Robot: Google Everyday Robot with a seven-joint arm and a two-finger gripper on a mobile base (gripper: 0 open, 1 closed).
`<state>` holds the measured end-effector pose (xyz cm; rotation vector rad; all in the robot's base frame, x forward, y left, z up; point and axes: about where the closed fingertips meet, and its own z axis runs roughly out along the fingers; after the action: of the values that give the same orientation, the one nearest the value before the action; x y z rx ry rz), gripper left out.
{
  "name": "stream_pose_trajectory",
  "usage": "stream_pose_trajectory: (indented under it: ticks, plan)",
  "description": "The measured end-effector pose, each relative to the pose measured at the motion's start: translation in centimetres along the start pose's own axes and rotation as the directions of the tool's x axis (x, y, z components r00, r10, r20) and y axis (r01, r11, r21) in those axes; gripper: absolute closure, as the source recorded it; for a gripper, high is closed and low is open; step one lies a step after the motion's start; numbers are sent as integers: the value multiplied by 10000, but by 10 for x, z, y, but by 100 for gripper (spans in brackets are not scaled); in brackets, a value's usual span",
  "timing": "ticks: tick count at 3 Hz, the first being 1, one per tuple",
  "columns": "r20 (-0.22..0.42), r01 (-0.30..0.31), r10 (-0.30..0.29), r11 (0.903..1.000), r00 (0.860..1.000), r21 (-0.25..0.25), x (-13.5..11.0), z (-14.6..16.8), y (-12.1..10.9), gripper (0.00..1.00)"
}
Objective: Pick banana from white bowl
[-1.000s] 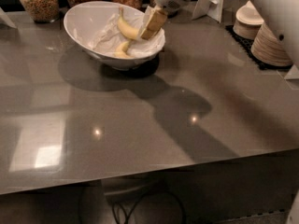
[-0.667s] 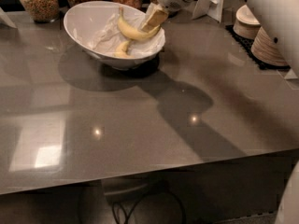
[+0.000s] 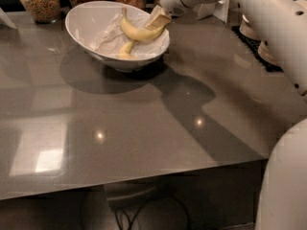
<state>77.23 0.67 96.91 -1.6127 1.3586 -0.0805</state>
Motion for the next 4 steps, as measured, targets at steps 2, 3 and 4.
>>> stream_pose_trajectory:
  ticks: [2,3,4]
  plan:
    - [-530,-439,395,9955,9978,-840,29,32,10,33]
    - [-791,-672,588,9919,9951,-1079,42,40,12,34]
    - [-931,-819,705,9889,9932,-1242,50,46,14,40]
